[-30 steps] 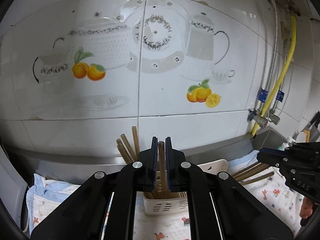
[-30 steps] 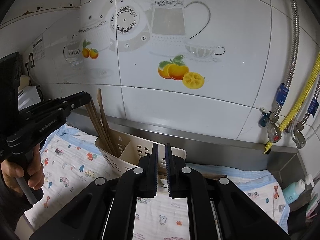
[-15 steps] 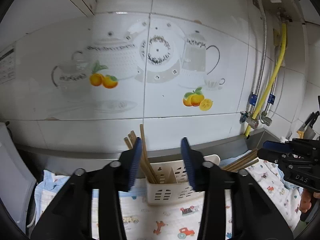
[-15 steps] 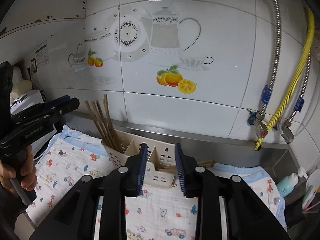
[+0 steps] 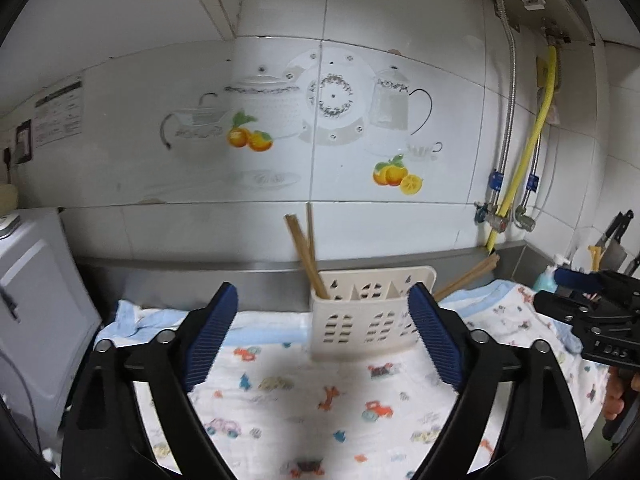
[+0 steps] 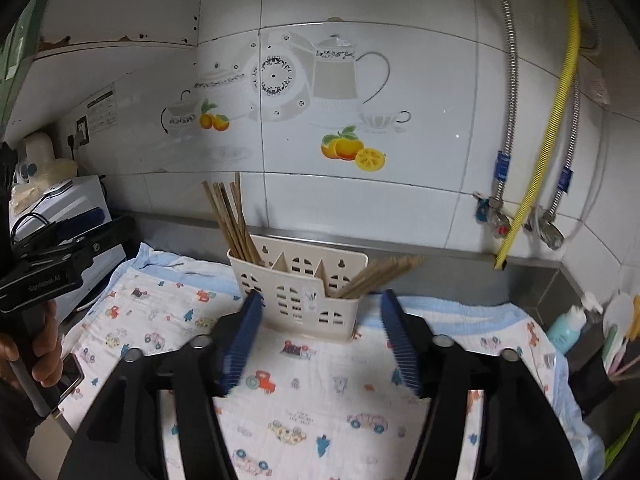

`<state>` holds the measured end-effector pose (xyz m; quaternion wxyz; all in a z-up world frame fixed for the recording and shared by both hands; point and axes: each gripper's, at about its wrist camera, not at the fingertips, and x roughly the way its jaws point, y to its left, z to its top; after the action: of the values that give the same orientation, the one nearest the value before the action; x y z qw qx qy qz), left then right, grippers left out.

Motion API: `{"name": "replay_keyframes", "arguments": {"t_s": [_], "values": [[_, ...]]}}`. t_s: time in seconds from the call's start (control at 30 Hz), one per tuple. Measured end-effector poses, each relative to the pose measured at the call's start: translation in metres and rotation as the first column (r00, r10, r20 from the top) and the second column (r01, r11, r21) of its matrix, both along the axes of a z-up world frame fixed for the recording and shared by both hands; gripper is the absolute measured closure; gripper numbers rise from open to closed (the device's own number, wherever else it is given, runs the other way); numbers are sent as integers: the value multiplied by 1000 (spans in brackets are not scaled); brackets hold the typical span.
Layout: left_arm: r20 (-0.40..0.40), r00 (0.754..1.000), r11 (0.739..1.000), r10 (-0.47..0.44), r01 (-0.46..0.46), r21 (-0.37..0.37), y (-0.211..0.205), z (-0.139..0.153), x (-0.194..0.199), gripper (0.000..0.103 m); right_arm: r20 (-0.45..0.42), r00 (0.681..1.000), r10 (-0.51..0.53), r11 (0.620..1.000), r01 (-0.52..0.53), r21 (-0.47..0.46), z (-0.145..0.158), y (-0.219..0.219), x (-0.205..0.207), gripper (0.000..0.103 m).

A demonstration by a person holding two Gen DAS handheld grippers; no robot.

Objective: Organize utensils

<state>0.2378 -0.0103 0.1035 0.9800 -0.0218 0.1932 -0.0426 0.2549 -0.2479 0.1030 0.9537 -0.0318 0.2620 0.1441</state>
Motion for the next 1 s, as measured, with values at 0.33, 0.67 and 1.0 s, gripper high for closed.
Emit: {"name": "replay_keyframes", "arguments": {"t_s": [0.33,0.67,1.0], "values": [[8,998,997,55,-55,55,11,-18,-55,5,21,998,-63,998,63,11,-21,-1,-56,15],[-1,998,998,56,-55,41,19,-34,-98,5,46,993,-104,995,104,10,-36,7,-97,11],[-37,998,999,42,-42,7,27,-52,-128,5,58,988,-143,990,142,16,-50,9,-131,10]]}}
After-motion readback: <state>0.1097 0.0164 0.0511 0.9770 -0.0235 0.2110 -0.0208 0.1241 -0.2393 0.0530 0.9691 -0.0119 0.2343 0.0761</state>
